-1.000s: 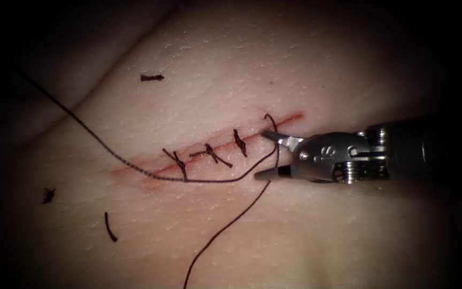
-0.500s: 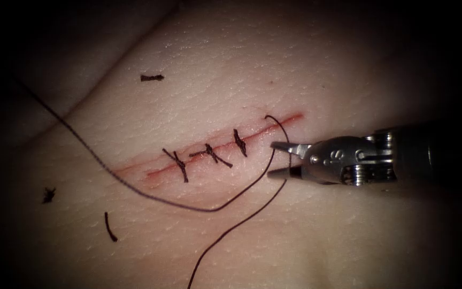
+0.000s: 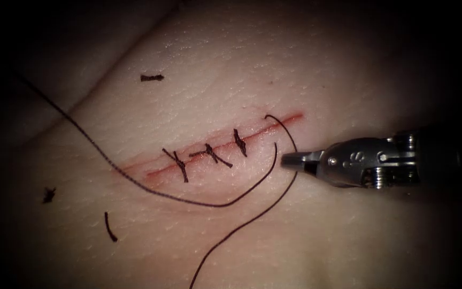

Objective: Wound Closure

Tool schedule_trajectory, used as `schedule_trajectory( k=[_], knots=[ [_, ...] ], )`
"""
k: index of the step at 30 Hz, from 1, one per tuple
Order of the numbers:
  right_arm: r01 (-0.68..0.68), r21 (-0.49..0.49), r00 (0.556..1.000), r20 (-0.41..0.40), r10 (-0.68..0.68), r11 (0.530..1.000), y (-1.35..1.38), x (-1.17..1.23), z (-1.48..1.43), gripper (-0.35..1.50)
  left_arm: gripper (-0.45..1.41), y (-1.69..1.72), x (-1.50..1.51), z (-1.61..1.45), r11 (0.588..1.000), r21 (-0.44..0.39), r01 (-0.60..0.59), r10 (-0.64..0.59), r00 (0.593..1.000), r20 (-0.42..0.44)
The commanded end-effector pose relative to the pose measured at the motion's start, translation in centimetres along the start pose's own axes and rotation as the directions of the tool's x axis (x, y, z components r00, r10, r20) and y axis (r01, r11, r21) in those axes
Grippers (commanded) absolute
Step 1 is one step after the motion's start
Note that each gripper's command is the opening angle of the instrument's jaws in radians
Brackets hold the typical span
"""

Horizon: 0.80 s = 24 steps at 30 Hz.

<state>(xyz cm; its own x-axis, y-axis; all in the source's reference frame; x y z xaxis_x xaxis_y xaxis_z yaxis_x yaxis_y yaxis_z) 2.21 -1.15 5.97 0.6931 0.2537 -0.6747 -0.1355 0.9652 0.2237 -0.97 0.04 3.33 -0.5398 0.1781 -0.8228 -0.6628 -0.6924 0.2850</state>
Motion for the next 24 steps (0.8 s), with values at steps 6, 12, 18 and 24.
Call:
schedule_trajectory(
  k=[6, 12, 18, 24],
  knots=[
    [0.011, -0.052, 1.000, -0.014, -0.012, 0.999, 0.09, 0.16, 0.27, 1.47, -0.42, 0.12, -0.01, 0.02, 1.000, 0.000, -0.006, 0.006, 1.000, 0.003],
    [0.054, -0.059, 0.998, 0.011, -0.054, 0.997, -0.02, 0.18, 0.49, 1.48, -0.42, 0.11, -0.01, 0.01, 1.000, 0.000, -0.006, 0.006, 1.000, 0.003],
    [0.079, -0.033, 0.996, 0.033, -0.078, 0.996, -0.12, 0.08, 0.58, 1.45, -0.42, 0.11, -0.01, 0.00, 1.000, -0.001, -0.006, 0.006, 1.000, 0.003],
    [0.087, -0.020, 0.995, 0.042, -0.087, 0.996, -0.16, 0.03, 0.61, 1.42, -0.42, 0.11, 0.00, 0.00, 1.000, 0.000, -0.007, 0.007, 1.000, 0.003]
  ],
)
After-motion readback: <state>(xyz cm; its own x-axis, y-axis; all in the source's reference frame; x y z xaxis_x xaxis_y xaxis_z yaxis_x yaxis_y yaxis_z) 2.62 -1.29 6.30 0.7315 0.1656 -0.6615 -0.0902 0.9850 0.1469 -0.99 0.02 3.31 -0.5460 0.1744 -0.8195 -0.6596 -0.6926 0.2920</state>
